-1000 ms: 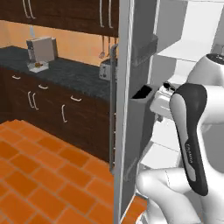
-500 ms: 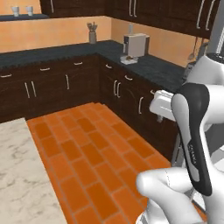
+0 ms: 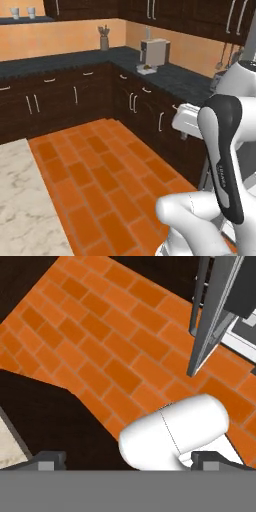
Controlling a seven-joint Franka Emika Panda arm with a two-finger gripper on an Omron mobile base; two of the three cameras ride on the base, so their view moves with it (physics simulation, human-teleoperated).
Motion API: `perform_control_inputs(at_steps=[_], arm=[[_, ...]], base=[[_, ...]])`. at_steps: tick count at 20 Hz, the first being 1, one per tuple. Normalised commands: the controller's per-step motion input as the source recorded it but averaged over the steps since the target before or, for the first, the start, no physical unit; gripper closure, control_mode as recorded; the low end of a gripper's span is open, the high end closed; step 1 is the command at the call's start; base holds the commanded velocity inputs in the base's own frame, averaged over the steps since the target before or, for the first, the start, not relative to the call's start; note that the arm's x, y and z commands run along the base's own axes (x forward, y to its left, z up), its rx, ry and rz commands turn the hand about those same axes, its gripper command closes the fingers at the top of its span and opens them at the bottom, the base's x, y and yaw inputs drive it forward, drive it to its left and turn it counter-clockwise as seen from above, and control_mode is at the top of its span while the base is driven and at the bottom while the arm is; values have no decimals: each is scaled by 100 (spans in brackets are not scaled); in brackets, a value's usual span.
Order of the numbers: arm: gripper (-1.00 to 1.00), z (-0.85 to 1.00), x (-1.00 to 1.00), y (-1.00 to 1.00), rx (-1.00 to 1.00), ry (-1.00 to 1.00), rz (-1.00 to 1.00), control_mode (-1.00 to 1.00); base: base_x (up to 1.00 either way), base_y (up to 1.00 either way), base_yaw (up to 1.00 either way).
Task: Take the meat container that has the fish and place it on the second highest rack of the freezer. Then take the vegetable container that has the avocado and carrot and place it on the highest rack of the freezer.
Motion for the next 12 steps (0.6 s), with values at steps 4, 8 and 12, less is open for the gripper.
perform_control_inputs(at_steps=[4,8,12], arm=[[-100,0,0,0,0,0,0,100],[-100,0,0,0,0,0,0,100],[-100,0,0,0,0,0,0,100]], base=[[100,2,51],[100,0,38],[100,2,-6]])
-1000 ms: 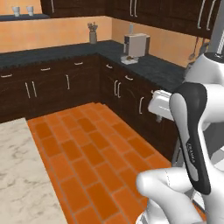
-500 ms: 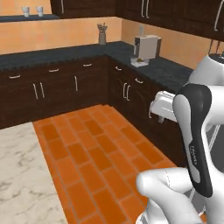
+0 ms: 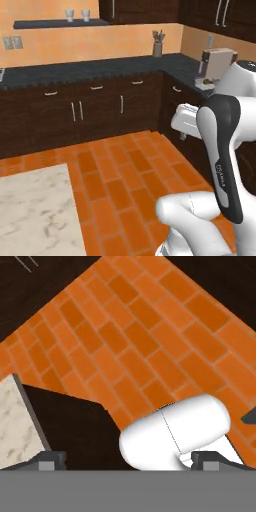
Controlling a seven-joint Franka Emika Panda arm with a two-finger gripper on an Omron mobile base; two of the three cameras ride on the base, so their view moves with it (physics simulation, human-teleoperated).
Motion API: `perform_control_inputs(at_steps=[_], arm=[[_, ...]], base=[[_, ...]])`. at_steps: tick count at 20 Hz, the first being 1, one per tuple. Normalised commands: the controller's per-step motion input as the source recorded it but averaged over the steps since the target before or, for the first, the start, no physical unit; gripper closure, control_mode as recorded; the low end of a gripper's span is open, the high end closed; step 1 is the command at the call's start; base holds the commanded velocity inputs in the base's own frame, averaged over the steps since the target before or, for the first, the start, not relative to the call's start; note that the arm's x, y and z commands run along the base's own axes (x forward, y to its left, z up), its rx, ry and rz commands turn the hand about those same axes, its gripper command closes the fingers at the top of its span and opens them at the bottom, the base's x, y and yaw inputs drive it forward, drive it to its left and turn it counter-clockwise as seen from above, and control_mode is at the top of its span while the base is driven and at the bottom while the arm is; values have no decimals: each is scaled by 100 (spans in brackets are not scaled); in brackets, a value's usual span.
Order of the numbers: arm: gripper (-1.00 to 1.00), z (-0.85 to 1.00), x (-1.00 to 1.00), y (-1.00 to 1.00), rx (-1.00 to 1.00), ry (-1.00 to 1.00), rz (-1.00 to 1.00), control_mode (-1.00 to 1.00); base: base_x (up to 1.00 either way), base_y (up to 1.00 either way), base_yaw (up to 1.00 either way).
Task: Take the meat container that has the fish and place it on the second highest rack of the freezer. Then take the vegetable container that has the avocado and carrot and place it on the highest rack of the freezer.
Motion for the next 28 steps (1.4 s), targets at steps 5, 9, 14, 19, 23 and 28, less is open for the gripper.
perform_control_inputs(at_steps=[5,9,14,19,23,28], arm=[[-100,0,0,0,0,0,0,100],[-100,0,0,0,0,0,0,100],[-100,0,0,0,0,0,0,100],[-100,0,0,0,0,0,0,100],[-100,0,0,0,0,0,0,100],[-100,0,0,0,0,0,0,100]], base=[[100,17,-31],[100,24,-41],[100,12,-45],[98,10,-52],[92,7,-56],[90,10,-57]])
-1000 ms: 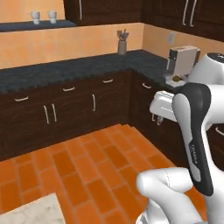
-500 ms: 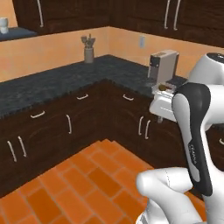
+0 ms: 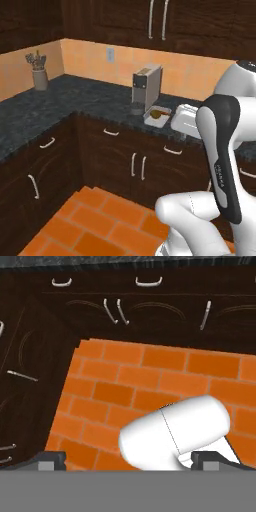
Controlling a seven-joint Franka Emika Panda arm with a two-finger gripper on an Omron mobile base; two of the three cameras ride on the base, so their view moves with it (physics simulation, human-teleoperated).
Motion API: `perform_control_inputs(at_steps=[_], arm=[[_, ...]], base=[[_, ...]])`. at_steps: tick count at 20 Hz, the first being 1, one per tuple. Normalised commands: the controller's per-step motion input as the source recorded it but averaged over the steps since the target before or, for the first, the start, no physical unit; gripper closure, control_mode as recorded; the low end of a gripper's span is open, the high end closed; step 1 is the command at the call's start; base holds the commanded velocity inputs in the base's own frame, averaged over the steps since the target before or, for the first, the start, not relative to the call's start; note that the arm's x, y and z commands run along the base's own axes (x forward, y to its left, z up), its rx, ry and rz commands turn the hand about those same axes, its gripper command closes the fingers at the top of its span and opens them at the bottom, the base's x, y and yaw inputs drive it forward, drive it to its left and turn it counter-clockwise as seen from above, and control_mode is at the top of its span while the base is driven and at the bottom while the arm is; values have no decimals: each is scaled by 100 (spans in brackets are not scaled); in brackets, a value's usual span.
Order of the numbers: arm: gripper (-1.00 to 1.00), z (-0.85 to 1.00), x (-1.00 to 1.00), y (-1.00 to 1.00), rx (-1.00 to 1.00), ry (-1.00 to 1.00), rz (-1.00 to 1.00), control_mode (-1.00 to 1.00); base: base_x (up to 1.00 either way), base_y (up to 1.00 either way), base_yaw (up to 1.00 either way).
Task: Take the meat container that has the fish and place it on the second highest rack of the freezer. Then take the vegetable container that has the avocado and carrot and place it on the highest rack of the freezer.
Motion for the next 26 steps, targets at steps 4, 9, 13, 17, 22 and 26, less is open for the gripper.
perform_control_inputs(at_steps=[4,9,13,17,22,26], arm=[[-100,0,0,0,0,0,0,100],[-100,0,0,0,0,0,0,100],[-100,0,0,0,0,0,0,100],[-100,0,0,0,0,0,0,100],[-100,-35,28,20,0,3,-32,-100],[-100,-86,100,7,2,10,-33,-100]], base=[[82,31,-61],[71,50,-65],[66,62,-64],[47,62,-60],[6,24,-23],[0,0,0]])
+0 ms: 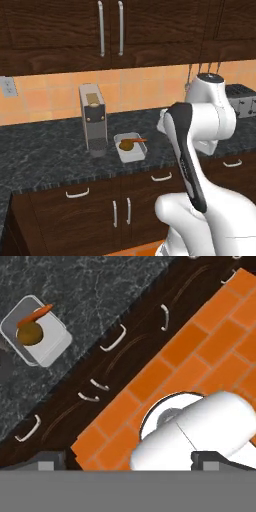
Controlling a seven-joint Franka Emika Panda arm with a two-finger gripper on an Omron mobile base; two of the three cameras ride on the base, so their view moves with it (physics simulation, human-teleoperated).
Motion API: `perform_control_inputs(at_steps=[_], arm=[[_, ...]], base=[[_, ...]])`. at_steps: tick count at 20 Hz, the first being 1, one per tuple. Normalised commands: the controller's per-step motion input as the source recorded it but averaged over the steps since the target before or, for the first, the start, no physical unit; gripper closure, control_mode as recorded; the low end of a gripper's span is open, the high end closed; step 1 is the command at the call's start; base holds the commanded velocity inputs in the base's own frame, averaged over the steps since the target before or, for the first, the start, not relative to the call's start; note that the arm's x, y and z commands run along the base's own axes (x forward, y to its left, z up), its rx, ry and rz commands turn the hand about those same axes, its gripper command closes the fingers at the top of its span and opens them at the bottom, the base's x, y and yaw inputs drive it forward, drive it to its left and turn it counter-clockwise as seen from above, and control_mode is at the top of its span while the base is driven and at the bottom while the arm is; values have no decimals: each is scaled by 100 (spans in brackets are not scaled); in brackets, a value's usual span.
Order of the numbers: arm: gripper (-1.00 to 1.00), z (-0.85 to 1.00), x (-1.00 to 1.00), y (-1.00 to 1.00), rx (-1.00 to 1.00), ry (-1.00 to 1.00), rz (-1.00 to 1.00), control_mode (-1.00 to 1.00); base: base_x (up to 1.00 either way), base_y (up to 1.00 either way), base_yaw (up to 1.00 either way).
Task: Take the meat container that has the fish and place it on the second highest rack of the freezer. Then take the vegetable container that has the avocado and carrot and place it on the highest rack of the freezer.
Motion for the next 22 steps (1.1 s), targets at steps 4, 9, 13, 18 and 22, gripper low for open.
perform_control_inputs(at_steps=[4,9,13,18,22], arm=[[-100,-92,100,2,8,12,-21,-100],[-100,-63,77,0,7,-2,-11,-100],[-100,-49,90,13,1,0,-2,-100],[-100,-44,100,33,0,5,0,-100],[-100,-52,100,21,0,17,0,-100]], base=[[0,0,0],[0,0,0],[0,0,0],[0,0,0],[0,0,0]])
